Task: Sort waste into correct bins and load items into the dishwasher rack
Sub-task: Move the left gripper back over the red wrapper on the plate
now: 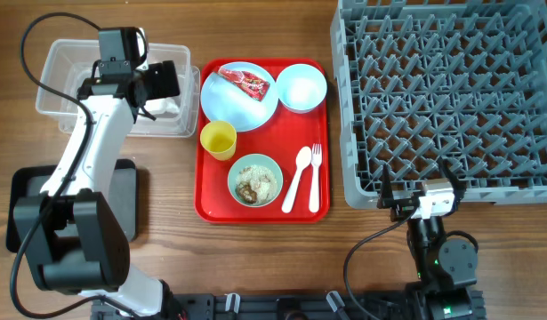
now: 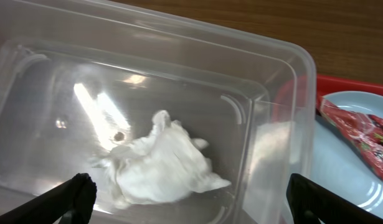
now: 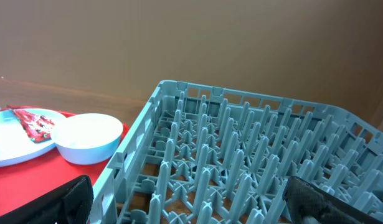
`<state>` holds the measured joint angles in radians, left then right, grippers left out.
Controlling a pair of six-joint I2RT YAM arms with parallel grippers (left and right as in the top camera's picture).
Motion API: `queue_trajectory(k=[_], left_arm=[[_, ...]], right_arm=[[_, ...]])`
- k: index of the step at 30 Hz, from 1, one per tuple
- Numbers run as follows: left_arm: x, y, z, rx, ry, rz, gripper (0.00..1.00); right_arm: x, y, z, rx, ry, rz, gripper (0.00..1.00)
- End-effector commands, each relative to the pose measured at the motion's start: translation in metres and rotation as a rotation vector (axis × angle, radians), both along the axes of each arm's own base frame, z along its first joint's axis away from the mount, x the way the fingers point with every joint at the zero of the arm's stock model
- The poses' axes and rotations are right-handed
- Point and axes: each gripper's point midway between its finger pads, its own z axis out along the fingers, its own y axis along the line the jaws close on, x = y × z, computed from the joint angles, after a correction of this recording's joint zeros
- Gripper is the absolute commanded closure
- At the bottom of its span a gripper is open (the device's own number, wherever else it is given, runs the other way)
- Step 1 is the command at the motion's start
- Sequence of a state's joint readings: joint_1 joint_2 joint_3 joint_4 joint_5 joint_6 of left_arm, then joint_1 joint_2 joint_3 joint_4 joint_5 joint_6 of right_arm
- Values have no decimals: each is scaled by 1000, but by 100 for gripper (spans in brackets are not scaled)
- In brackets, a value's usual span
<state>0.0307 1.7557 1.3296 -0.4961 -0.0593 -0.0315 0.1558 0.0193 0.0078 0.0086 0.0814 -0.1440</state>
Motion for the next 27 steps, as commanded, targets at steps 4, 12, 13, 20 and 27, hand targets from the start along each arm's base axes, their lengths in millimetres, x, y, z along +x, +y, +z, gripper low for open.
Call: queue_trajectory(k=[4,12,13,20,27], left_arm=[[4,-36,49,-52,-130,-93,0],[-2,-130,112,-31,-312,-299,0],[-3,-140,112,-11,-313,-306,0],[13,-187,98,40,-305,-373,0],[44,-199,51,18,-172,-333,0]], right_arm=[[-1,4,2,-10,-13,20,0],[-1,4,2,-10,-13,20,0],[-1,4,2,-10,-13,20,0],[-1,4,2,-10,-13,20,0],[-1,4,2,-10,-13,20,0]])
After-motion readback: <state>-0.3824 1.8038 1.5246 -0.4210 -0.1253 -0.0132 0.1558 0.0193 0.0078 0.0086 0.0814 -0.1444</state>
